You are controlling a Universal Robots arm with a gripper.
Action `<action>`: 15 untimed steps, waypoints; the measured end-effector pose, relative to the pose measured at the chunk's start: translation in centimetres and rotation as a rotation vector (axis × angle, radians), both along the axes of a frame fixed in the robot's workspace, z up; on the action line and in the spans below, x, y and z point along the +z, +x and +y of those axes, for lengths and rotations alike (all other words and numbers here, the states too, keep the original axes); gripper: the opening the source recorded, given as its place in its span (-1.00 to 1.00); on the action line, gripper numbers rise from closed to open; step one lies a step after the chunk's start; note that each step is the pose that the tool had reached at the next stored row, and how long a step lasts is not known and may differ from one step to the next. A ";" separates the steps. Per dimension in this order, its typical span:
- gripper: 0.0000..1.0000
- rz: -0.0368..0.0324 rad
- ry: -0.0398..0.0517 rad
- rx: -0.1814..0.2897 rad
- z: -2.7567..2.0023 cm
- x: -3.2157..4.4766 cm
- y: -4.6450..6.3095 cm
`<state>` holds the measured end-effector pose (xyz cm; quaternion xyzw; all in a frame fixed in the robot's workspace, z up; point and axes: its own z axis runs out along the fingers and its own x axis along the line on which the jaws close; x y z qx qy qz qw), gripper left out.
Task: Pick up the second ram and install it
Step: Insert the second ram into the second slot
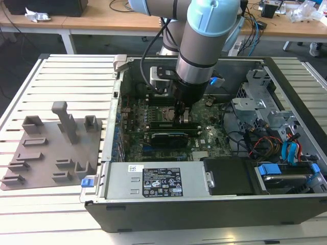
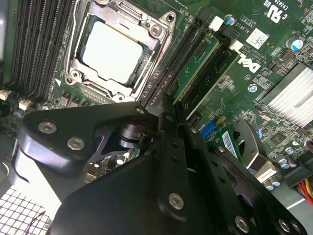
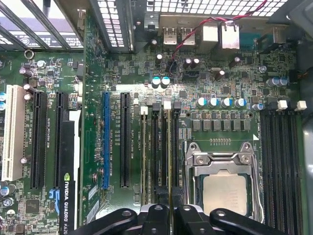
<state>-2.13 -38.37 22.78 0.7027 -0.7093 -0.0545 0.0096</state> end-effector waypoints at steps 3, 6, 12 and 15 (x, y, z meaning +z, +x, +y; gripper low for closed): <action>-0.73 -0.0001 0.0001 0.000 0.00 -0.08 0.0; -0.73 0.0001 -0.0004 0.000 -0.01 -0.25 0.0; -0.73 0.0002 -0.0003 0.000 0.00 -0.64 0.0; -0.73 -0.0001 0.0009 0.000 0.01 -0.67 0.0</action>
